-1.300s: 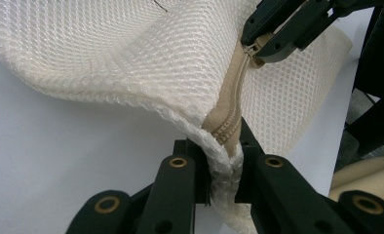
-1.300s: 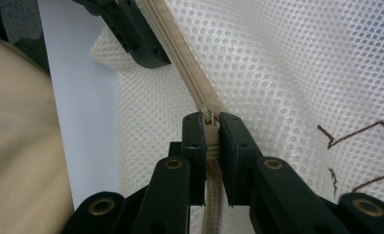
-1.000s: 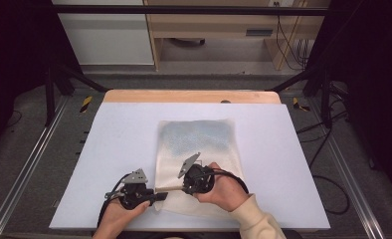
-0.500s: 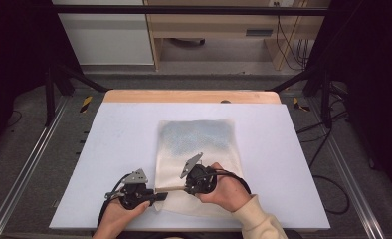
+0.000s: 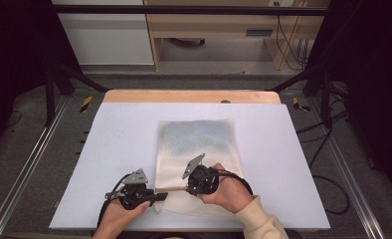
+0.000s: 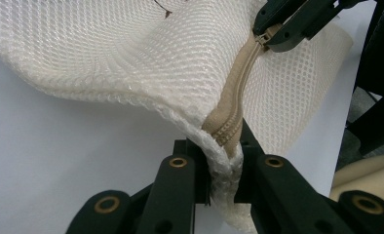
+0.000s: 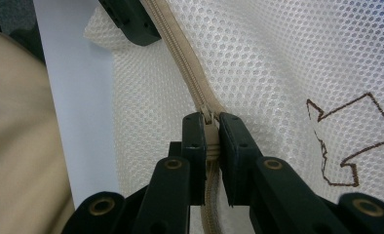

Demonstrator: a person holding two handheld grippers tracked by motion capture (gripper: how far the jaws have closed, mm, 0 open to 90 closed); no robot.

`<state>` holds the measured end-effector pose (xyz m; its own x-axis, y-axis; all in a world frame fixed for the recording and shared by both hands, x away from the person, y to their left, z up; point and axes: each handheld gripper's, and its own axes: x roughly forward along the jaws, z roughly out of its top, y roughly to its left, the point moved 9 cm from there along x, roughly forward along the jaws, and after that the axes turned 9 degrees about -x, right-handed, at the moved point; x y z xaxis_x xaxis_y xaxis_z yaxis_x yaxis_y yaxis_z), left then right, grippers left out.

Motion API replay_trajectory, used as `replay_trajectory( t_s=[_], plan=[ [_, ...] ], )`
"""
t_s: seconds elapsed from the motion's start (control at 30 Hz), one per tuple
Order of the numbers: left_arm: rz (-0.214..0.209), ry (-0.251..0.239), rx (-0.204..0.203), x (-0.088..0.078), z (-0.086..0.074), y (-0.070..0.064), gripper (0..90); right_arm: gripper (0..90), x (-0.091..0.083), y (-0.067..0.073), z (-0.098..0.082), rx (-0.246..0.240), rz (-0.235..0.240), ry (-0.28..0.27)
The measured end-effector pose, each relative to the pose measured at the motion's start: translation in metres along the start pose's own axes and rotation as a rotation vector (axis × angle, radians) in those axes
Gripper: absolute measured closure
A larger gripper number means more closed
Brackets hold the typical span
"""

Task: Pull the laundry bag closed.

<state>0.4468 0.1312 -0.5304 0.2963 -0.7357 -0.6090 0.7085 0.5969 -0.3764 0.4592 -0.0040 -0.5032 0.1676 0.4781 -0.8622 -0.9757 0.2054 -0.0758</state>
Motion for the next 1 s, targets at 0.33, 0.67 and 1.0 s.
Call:
replay_trajectory(
  t_s=[0.33,0.67,1.0],
  plan=[
    [-0.001,0.0,0.0,0.0,0.0,-0.001,82.2,81.9,-0.002,0.0,-0.002,0.0,0.002,-0.011],
    [-0.007,-0.002,0.005,0.0,0.0,-0.002,82.1,81.9,-0.005,-0.001,-0.007,0.01,-0.003,-0.007],
    [-0.008,-0.01,0.013,-0.001,0.001,-0.003,82.1,81.9,-0.011,0.0,-0.01,0.03,-0.006,-0.022]
  ],
)
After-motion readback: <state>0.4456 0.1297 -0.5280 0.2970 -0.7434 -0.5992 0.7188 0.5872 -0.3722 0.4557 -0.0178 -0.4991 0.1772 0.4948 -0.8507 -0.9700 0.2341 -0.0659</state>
